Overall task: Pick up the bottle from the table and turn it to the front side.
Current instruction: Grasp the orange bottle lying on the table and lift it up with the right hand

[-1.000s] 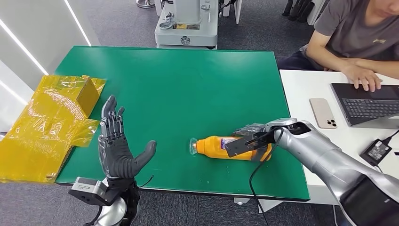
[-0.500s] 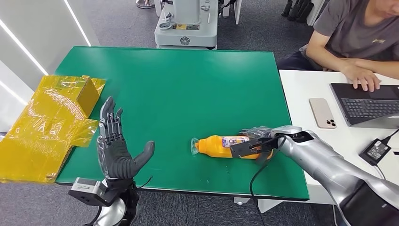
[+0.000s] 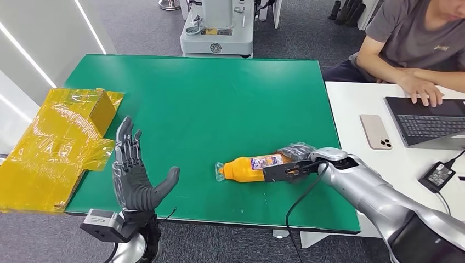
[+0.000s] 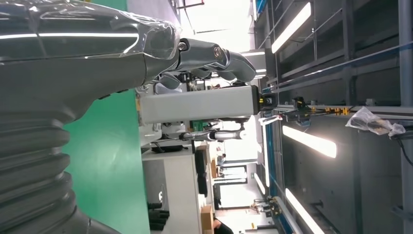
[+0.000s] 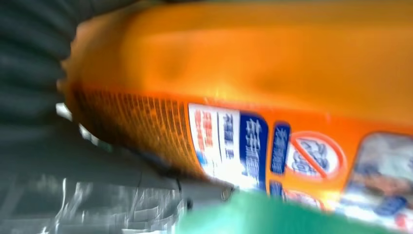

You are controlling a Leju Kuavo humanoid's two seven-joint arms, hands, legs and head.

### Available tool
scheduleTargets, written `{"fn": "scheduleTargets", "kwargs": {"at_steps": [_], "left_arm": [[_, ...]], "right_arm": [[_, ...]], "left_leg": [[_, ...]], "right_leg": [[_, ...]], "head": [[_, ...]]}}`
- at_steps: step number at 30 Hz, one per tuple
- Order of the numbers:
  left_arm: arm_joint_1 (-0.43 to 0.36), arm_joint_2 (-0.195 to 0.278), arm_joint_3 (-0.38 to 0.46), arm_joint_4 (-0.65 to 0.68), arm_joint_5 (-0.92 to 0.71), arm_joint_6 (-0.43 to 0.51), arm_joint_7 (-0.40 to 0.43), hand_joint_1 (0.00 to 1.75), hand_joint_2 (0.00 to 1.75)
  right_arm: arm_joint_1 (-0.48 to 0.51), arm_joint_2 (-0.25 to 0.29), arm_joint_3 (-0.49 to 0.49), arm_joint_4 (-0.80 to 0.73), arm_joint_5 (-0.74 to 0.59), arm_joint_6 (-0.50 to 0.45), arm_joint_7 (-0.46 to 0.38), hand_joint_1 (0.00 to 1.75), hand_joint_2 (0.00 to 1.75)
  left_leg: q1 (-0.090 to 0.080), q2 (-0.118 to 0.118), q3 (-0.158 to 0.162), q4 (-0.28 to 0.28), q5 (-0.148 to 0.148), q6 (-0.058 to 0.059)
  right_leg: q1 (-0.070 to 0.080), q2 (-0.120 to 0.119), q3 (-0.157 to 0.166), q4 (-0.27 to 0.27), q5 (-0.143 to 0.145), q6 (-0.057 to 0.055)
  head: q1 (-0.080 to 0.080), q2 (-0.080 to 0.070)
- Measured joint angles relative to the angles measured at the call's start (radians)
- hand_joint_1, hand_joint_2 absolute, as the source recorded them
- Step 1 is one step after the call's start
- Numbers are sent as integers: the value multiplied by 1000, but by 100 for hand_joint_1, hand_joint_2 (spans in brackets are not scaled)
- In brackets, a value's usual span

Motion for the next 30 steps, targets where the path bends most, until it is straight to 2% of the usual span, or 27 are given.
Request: {"fn": "scheduleTargets", "kwargs": {"at_steps": [13, 16, 18, 23, 26, 30], "left_arm": [[12, 1, 0, 0, 0, 3, 0, 0, 175], [14, 1, 0, -1, -1, 4, 0, 0, 175], [18, 0, 0, -4, -5, 2, -1, 0, 175], [40, -1, 0, -19, -19, -11, 3, 0, 175], [46, -1, 0, -25, -9, -31, 24, 0, 175], [40, -2, 0, -20, 17, -69, 64, 0, 175]], "right_arm": [[13, 17, -11, 1, 9, -34, 0, 175, 175], [17, 19, -14, 0, 16, -66, -1, 175, 175], [31, 21, -26, -5, 27, -124, 1, 175, 175], [114, 39, -120, -63, 66, -346, 40, 175, 175], [191, 63, -216, -134, 89, -497, 52, 175, 175], [311, 100, -371, -255, 164, -702, 30, 175, 175]], "left_leg": [[0, 0, 0, 0, 0, 0], [0, 0, 0, 0, 0, 0], [0, 0, 0, 0, 0, 0], [0, 0, -1, 0, 0, 0], [1, -1, -1, -1, 0, 0], [1, -2, -2, -1, -1, -1]], "right_leg": [[0, 0, 0, 0, 0, 0], [0, 0, 0, 0, 0, 0], [0, 0, 0, 0, 0, 0], [0, 0, -1, 0, 0, 0], [1, -1, -1, 0, -1, 0], [1, -2, -2, 0, -2, -1]], "head": [[0, 0], [0, 0], [0, 0], [0, 0], [0, 0], [0, 0]]}}
